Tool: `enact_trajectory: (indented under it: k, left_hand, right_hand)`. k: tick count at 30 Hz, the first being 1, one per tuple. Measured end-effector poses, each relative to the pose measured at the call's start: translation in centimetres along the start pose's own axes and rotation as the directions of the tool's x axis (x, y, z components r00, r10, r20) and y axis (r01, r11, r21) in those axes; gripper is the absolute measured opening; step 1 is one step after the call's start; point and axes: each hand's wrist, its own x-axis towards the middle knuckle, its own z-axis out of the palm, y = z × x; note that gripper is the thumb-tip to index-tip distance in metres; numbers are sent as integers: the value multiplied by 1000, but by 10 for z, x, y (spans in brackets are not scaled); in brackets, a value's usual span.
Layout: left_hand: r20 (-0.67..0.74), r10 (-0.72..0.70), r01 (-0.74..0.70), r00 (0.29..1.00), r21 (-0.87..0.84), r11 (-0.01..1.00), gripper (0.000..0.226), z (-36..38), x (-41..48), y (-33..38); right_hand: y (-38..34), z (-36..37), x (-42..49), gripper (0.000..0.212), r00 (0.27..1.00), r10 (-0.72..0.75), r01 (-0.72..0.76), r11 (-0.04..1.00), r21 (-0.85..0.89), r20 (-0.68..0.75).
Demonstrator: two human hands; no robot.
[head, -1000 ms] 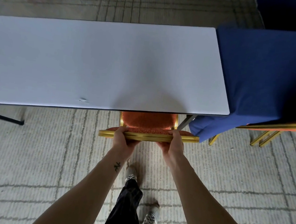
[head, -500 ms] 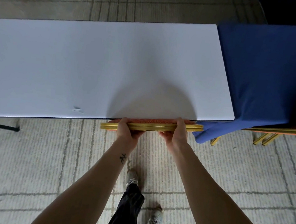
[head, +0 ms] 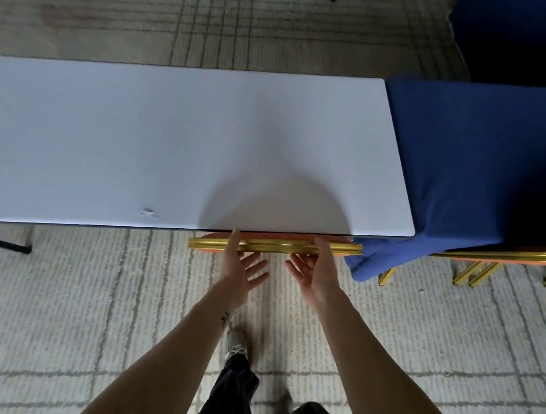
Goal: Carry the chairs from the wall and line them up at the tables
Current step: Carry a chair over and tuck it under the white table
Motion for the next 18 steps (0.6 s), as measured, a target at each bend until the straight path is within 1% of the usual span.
enact_trajectory:
  k: [2, 7, 10, 12, 15, 18]
  left_hand:
    - [35, 12, -12, 999, -2, 1000, 65, 4, -20, -12]
    - [38, 166, -163, 985, -79, 984, 51, 0, -78, -35]
    - [-33, 240, -242, 970, -181, 953, 45, -14, -111, -55]
    - [-88, 283, -296, 955, -259, 919, 45, -25, -134, -71]
    - [-197, 359, -408, 912, -355, 841, 47, -53, -168, -104]
    - [-292, 376, -472, 879, -427, 771, 47, -81, -208, -133]
  right_hand:
    - [3, -4, -16, 36, 998, 8, -6, 1000, -27, 58]
    - [7, -12, -50, 26, 976, 77, -65, 996, -66, 203]
    - [9, -20, -75, 33, 941, 145, -99, 982, -162, 305]
    - [9, -26, -93, 32, 913, 186, -105, 967, -231, 362]
    - [17, -35, -125, 35, 859, 276, -137, 936, -325, 431]
    - [36, -40, -155, 41, 796, 374, -156, 886, -436, 476]
